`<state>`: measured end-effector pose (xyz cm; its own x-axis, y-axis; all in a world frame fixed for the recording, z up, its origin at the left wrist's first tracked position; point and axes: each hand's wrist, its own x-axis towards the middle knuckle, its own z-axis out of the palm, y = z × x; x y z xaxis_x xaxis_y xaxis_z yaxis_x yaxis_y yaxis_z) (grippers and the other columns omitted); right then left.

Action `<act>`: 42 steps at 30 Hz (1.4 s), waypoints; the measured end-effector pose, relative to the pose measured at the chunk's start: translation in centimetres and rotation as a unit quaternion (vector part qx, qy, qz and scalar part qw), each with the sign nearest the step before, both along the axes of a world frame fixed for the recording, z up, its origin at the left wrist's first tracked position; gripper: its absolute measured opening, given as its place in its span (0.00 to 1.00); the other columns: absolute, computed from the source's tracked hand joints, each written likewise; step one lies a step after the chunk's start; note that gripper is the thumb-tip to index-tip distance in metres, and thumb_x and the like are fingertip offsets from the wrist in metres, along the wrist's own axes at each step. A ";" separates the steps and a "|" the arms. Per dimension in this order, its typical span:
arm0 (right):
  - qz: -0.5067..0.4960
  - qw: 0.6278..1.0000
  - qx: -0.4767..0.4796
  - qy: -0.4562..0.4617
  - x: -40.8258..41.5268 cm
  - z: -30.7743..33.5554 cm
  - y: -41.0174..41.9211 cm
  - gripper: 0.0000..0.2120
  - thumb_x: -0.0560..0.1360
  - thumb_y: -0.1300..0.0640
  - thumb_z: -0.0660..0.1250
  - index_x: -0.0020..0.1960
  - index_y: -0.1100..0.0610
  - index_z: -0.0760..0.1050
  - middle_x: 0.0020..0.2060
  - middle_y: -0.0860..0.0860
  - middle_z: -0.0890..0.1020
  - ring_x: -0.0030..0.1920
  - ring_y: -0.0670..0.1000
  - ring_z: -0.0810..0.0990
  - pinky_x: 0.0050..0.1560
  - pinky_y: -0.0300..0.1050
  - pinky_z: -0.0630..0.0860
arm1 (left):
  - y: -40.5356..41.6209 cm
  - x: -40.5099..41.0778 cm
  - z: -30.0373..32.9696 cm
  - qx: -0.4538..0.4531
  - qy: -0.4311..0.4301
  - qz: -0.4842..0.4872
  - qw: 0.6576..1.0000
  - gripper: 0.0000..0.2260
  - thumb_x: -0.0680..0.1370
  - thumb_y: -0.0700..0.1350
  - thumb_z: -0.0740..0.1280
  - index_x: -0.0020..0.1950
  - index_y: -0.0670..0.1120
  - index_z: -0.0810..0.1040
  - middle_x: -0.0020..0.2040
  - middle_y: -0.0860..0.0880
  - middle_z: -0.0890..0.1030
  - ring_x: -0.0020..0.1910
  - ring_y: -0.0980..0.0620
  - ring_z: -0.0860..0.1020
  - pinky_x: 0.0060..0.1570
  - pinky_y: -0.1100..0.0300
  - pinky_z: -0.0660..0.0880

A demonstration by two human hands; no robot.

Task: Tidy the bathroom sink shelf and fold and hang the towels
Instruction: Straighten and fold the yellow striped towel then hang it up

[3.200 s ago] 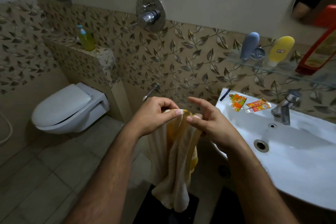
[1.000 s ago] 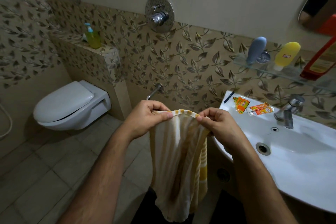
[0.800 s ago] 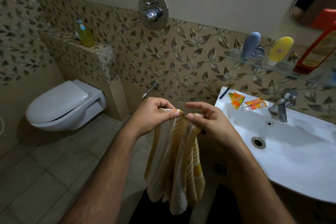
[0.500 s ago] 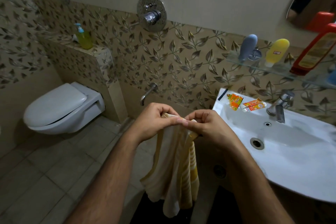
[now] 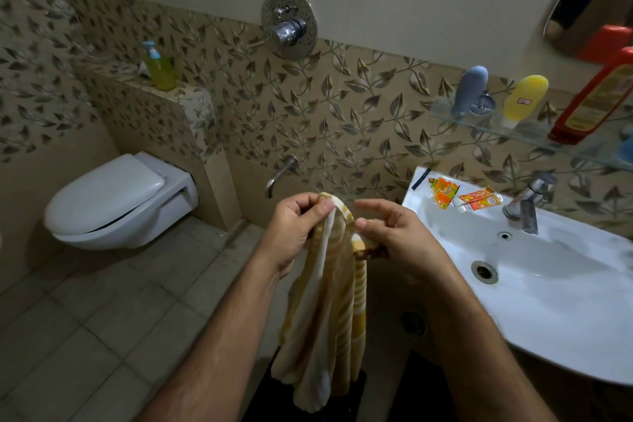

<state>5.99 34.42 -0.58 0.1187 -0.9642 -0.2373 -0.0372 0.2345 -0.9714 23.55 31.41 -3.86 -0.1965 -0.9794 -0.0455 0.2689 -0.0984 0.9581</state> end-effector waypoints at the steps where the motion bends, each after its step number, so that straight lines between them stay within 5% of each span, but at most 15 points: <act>1: 0.002 1.000 0.005 -0.020 -0.1 0.0 0.1 0.12 0.78 0.65 0.65 0.60 0.56 0.76 0.39 0.59 0.82 0.38 0.50 0.83 0.34 0.41 0.81 | -0.2 -0.1 0.0 -0.011 -0.014 0.015 1.000 0.05 0.75 0.44 0.70 0.40 0.46 0.83 0.37 0.46 0.83 0.36 0.52 0.81 0.37 0.60 0.78; 5: 0.020 0.997 0.008 -0.078 -0.4 -0.1 0.2 0.08 0.78 0.67 0.63 0.55 0.68 0.77 0.42 0.64 0.81 0.38 0.53 0.84 0.36 0.42 0.81 | -0.4 -0.6 -0.7 -0.077 -0.084 0.057 0.992 0.07 0.76 0.42 0.70 0.39 0.49 0.84 0.37 0.49 0.84 0.38 0.54 0.81 0.39 0.61 0.77; 9: 0.072 0.993 -0.010 -0.090 -0.7 -0.2 0.5 0.12 0.77 0.73 0.61 0.57 0.67 0.78 0.46 0.63 0.84 0.44 0.55 0.84 0.39 0.41 0.79 | -0.4 -1.3 -1.1 -0.082 -0.071 0.061 0.992 0.07 0.76 0.42 0.71 0.39 0.50 0.85 0.37 0.49 0.83 0.38 0.54 0.80 0.40 0.60 0.76; 14: 0.013 0.983 -0.144 0.118 -0.3 -0.2 0.0 0.05 0.76 0.62 0.69 0.46 0.62 0.83 0.37 0.56 0.86 0.37 0.52 0.83 0.37 0.43 0.79 | -0.4 -1.2 -1.1 -0.064 -0.053 0.050 0.995 0.05 0.72 0.47 0.72 0.43 0.47 0.85 0.40 0.47 0.85 0.41 0.52 0.83 0.42 0.59 0.78; 18: 0.033 0.930 -0.238 0.279 -0.7 -0.2 -0.7 0.04 0.74 0.53 0.72 0.41 0.51 0.83 0.43 0.49 0.79 0.46 0.48 0.78 0.47 0.51 0.77 | -0.4 -1.0 -1.3 -0.055 -0.051 0.049 0.996 0.07 0.71 0.49 0.72 0.45 0.47 0.85 0.43 0.45 0.86 0.42 0.52 0.83 0.42 0.58 0.78; 22: 0.026 0.952 -0.217 0.216 -0.1 0.0 -0.7 0.06 0.76 0.55 0.70 0.43 0.55 0.82 0.36 0.53 0.83 0.41 0.57 0.81 0.44 0.60 0.79 | -0.2 -1.0 -1.1 -0.043 -0.042 0.049 0.997 0.07 0.74 0.47 0.70 0.48 0.46 0.85 0.44 0.45 0.86 0.43 0.51 0.83 0.43 0.57 0.78; 28: -0.049 0.962 -0.212 0.165 1.2 -0.1 -1.2 0.05 0.74 0.55 0.73 0.43 0.57 0.81 0.34 0.57 0.84 0.38 0.61 0.82 0.40 0.60 0.79 | -0.1 -1.3 -0.9 -0.063 -0.067 0.038 0.995 0.09 0.80 0.43 0.65 0.47 0.52 0.85 0.45 0.47 0.86 0.47 0.51 0.83 0.50 0.54 0.78; 32: -0.079 0.963 -0.200 0.161 1.3 -0.4 -1.5 0.06 0.73 0.55 0.74 0.40 0.55 0.81 0.33 0.55 0.84 0.37 0.59 0.83 0.41 0.58 0.80 | 0.1 -1.3 -0.9 -0.071 -0.075 0.016 0.995 0.10 0.81 0.44 0.64 0.52 0.51 0.85 0.49 0.46 0.86 0.52 0.47 0.83 0.54 0.50 0.78; 42: -0.072 0.966 -0.195 0.153 1.5 -1.0 -1.8 0.05 0.72 0.57 0.74 0.39 0.54 0.79 0.31 0.54 0.83 0.32 0.49 0.79 0.38 0.53 0.79 | 0.4 -1.4 -0.6 -0.103 -0.059 0.017 0.993 0.15 0.82 0.39 0.60 0.49 0.51 0.86 0.47 0.45 0.85 0.48 0.50 0.83 0.49 0.57 0.78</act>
